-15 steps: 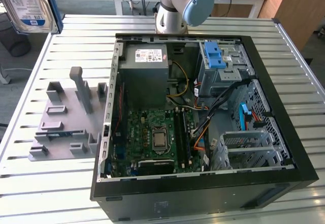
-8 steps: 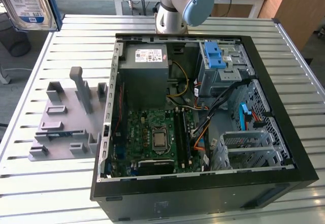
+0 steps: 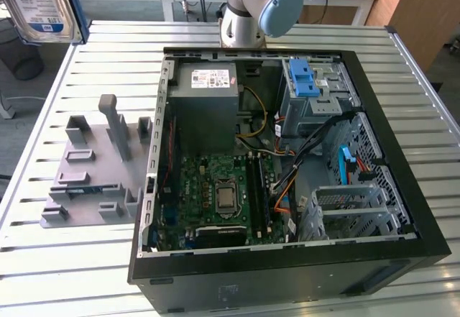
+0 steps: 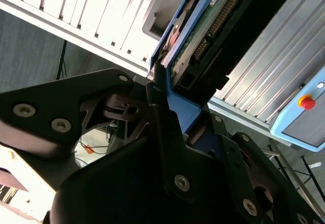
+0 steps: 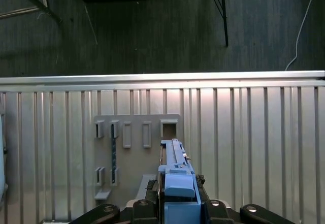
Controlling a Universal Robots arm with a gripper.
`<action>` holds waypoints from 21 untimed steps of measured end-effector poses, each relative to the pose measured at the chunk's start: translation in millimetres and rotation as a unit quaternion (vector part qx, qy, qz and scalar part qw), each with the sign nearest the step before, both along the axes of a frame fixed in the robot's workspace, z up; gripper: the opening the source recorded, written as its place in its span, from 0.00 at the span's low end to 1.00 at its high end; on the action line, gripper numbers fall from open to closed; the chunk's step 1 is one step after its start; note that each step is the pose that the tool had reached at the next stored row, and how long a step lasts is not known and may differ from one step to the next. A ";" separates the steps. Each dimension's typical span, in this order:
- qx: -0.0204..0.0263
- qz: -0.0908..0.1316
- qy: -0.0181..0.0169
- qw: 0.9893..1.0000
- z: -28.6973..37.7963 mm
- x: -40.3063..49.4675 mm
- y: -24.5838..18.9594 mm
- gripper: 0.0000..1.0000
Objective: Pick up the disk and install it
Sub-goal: 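Pick up the disk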
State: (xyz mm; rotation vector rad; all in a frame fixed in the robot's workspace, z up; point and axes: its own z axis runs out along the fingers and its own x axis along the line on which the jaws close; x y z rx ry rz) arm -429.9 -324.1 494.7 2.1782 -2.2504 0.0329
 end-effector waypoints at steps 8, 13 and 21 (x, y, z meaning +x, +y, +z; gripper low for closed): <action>0.000 0.000 0.000 1.000 0.0 9.7 0.0 0.36; 0.000 0.000 0.000 1.000 0.0 19.1 -0.2 0.36; 0.000 0.000 0.000 1.000 0.0 22.3 -14.1 0.36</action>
